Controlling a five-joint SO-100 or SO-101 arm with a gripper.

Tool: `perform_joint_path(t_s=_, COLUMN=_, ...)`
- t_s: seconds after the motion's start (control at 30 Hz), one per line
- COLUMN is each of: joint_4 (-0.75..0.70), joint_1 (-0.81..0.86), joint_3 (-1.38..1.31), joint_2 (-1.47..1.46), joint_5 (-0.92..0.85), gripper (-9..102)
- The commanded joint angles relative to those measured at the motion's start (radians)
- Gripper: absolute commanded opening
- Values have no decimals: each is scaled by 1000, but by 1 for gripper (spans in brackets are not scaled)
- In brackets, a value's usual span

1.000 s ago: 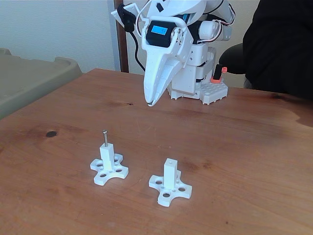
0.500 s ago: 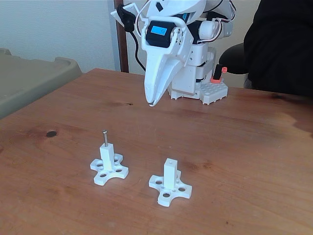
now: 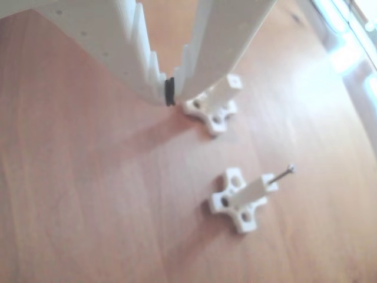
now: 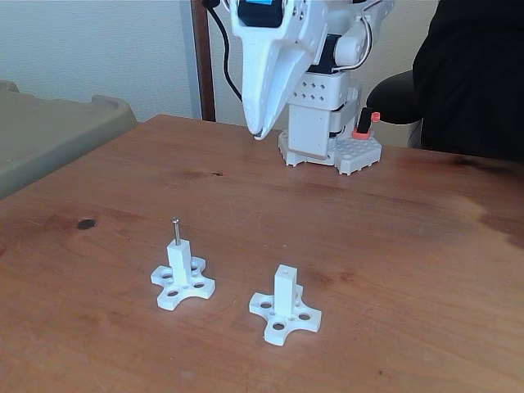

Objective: Grab the screw and set it in the hole.

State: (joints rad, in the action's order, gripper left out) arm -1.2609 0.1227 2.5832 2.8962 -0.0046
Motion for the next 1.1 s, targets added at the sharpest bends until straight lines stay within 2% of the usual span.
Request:
perform_joint_path(t_s=0.0, joint_4=9, joint_1=-6, joint_3=-153, joint_2=-112, joint_5=6, gripper=-4)
perform_joint_path(t_s=0.2, joint_4=14, joint_1=-8, joint_3=-282, joint_2=-287, joint_5=8, gripper=-4)
perform_joint_path(t_s=0.6, joint_4=-67, joint_1=-11, joint_3=-598, joint_2=-618, joint_5=25, gripper=-4)
perform_joint_path(t_s=1.07, joint_4=-152, joint_1=6, joint_3=-879, joint_2=-893, joint_5=18, gripper=6)
